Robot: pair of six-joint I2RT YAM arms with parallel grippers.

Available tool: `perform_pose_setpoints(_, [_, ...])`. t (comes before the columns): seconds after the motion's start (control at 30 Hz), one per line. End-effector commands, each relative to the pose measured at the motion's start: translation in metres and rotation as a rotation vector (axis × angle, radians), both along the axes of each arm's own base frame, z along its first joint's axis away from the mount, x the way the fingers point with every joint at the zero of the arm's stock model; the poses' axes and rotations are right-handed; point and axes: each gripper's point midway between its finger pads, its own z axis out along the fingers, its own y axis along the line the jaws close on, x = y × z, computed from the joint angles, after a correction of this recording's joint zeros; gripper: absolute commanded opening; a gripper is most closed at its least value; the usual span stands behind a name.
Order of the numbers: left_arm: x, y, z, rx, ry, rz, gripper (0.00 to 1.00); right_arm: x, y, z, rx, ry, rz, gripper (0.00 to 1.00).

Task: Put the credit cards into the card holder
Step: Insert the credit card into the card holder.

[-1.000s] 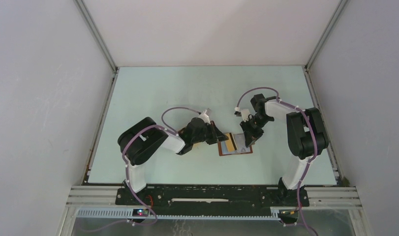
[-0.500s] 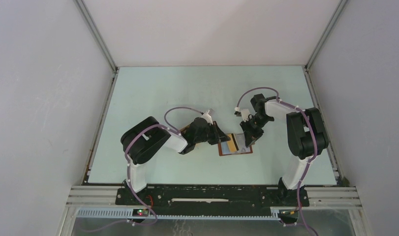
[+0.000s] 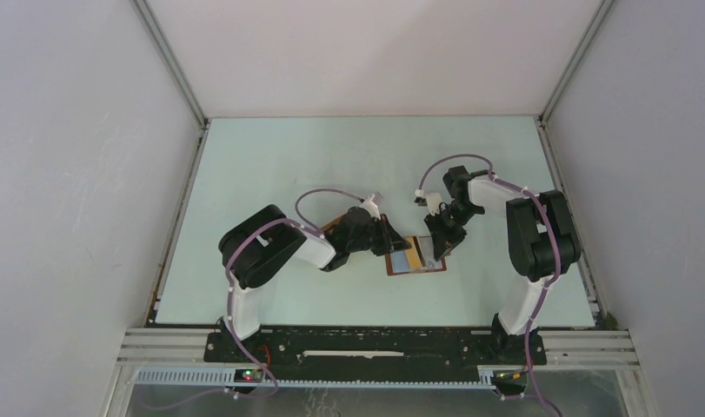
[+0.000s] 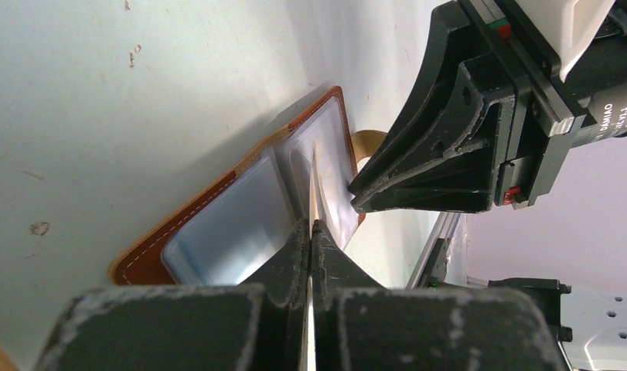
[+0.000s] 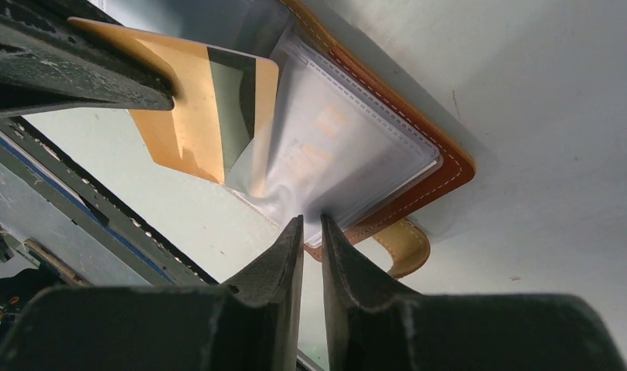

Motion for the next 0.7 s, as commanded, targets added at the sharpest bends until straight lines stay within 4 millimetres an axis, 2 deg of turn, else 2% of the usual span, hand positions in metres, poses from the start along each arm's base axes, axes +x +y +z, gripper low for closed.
perform_pose_setpoints(0.0, [-0.002, -0.010, 0.004, -0.017, 0.009, -0.023, 0.00, 0.008, -0.002, 0.000, -0.025, -0.030, 0.009, 0.24])
perform_pose_setpoints(0.27, [-0.010, -0.004, -0.008, 0.050, 0.072, -0.038, 0.00, 0.014, 0.003, 0.014, 0.015, -0.082, 0.007, 0.30])
perform_pose_setpoints(0.47, [-0.008, 0.002, -0.014, 0.092, 0.117, -0.046, 0.00, 0.017, 0.004, 0.022, 0.038, -0.110, 0.000, 0.33])
perform_pose_setpoints(0.67, [-0.009, 0.009, -0.018, 0.133, 0.148, -0.048, 0.00, 0.019, -0.003, 0.011, -0.013, -0.098, -0.015, 0.33])
